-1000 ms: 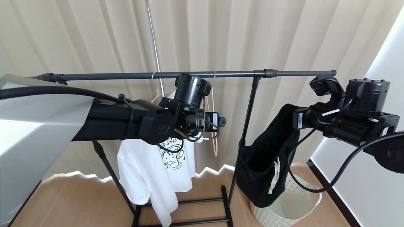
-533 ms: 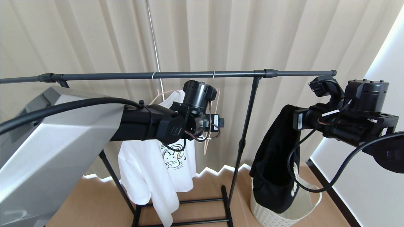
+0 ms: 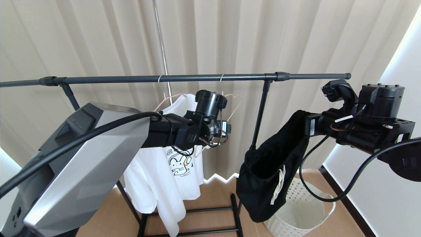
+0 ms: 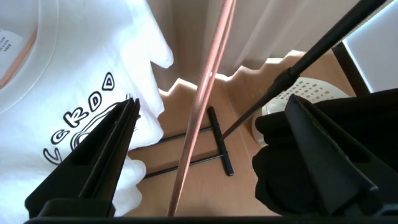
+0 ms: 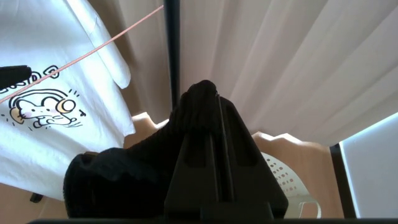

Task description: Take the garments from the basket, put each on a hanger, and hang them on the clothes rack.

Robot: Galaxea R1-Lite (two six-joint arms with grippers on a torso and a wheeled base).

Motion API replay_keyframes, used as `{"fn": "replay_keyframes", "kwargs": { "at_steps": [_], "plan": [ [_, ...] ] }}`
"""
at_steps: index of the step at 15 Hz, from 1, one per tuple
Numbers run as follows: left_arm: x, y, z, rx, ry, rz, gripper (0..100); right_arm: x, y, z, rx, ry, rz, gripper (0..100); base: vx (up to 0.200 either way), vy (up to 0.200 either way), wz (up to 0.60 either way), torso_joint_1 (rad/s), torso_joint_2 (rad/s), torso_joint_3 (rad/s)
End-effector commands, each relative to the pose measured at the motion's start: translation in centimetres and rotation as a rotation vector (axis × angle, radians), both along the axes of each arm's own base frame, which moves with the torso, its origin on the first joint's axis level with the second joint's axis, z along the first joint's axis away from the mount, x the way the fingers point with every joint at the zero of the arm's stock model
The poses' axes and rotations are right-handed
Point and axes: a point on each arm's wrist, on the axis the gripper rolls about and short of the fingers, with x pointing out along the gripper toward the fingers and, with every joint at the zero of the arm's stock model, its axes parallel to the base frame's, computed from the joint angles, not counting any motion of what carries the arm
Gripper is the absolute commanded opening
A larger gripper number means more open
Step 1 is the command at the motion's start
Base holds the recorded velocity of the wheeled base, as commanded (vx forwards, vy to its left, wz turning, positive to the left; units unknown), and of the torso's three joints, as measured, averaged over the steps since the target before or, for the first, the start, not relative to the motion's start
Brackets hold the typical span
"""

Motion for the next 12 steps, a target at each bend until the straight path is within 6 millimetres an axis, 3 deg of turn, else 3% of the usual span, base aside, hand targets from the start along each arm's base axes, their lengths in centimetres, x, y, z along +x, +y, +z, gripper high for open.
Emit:
{"fn": "replay_keyframes", "kwargs": {
  "at_steps": [1, 12],
  "plan": [
    [0.41, -0.22, -0.79, 0.006, 0.007, 0.0, 100, -0.02, 0.03, -0.03, 0.0, 0.001, 0.001, 0, 0.0, 0.0, 0.0, 0.0, 0.0, 0.0],
    [0.51, -0.4, -0.26, -0.015, -0.016, -0.004, 100, -0.07, 0.27, -0.12, -0.001, 0.004, 0.009, 0, 0.0, 0.0, 0.0, 0.0, 0.0, 0.0]
  ]
}}
